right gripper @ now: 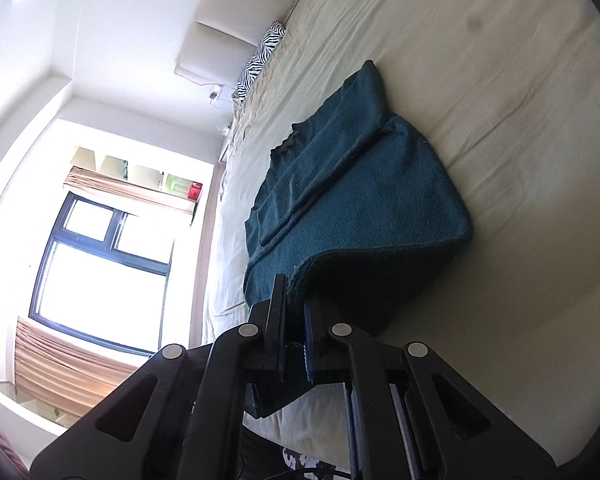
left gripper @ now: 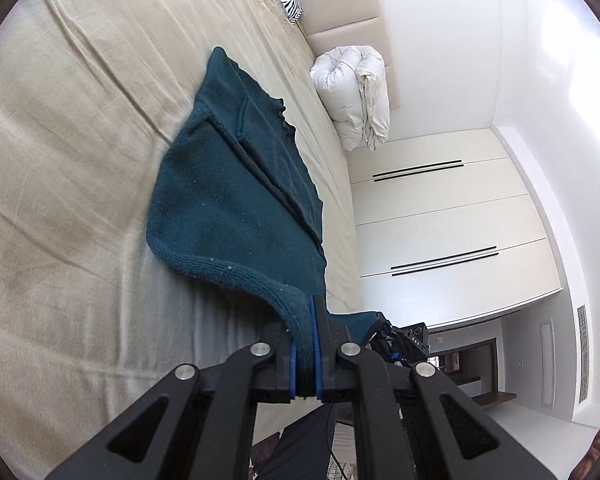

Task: Fold small clothes
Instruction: 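Lift the hem with both tools and fold it toward the collar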

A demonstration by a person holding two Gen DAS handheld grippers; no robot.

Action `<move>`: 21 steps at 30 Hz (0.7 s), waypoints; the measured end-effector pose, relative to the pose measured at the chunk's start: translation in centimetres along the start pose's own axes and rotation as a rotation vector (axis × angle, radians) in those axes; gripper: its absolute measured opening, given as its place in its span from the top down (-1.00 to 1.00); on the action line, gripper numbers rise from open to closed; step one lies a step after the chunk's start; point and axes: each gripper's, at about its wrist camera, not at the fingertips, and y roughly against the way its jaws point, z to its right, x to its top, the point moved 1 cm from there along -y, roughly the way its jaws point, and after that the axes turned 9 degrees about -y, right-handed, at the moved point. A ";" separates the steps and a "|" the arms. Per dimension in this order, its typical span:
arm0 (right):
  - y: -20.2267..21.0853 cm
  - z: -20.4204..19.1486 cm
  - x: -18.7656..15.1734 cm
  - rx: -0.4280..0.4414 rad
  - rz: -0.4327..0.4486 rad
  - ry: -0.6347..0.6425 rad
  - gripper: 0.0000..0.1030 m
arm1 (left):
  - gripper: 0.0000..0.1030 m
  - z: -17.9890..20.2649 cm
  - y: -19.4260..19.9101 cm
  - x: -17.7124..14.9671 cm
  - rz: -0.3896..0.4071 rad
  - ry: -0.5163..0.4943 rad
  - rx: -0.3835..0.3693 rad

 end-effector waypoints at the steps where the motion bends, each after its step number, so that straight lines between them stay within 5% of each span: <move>1: -0.4 -0.3 0.6 0.002 0.003 -0.003 0.88 | 0.85 -0.1 -0.1 0.5 0.006 0.004 -0.002; 21: -7.5 -3.2 14.0 0.018 0.159 -0.039 0.88 | 0.85 -1.4 -4.6 14.5 0.095 0.051 0.012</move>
